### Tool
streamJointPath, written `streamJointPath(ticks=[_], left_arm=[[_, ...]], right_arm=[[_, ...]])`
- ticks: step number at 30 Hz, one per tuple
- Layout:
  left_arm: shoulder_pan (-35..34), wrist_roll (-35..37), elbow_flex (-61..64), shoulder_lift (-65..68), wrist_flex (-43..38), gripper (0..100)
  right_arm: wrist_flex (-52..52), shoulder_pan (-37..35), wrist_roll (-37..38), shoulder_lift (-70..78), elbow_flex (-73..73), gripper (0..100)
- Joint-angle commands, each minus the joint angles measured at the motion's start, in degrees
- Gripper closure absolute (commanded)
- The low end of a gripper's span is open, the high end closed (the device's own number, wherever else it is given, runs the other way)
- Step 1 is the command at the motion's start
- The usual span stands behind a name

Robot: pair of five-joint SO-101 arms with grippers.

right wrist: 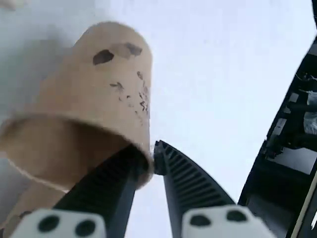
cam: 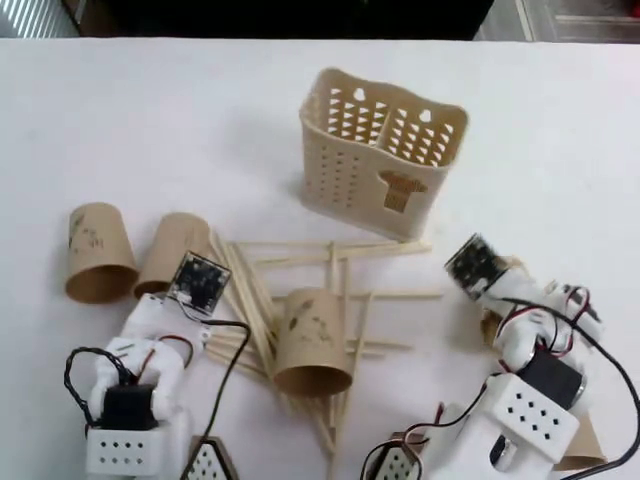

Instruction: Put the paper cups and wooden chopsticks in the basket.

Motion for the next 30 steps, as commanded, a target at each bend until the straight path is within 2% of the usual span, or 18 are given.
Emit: streamJointPath(ticks=[1,9,16,21,30], left_arm=[[0.5,-0.5,-0.3,-0.5,-0.8,92],[0.5,-0.5,-0.3,-0.5,-0.8,92],[0.5,-0.5,-0.3,-0.5,-0.8,92],[0.5,-0.5,-0.3,-0.5,-0.8,92],[0.5,-0.5,-0.3,-0.5,-0.8,92]], right_arm=[[-0.7,0.6,-6.6,-0.6,-6.3,97.7],[-0.4,0.7,-16.9,-0.6,-16.6,97.8],[-0.3,-0.6,-29.5,-0.5,-28.7,97.8],[-0.2,-5.8,-36.4,-0.2,-36.8,97.8],[4.6,-21.8,-46.4,1.7,-46.8,97.8]])
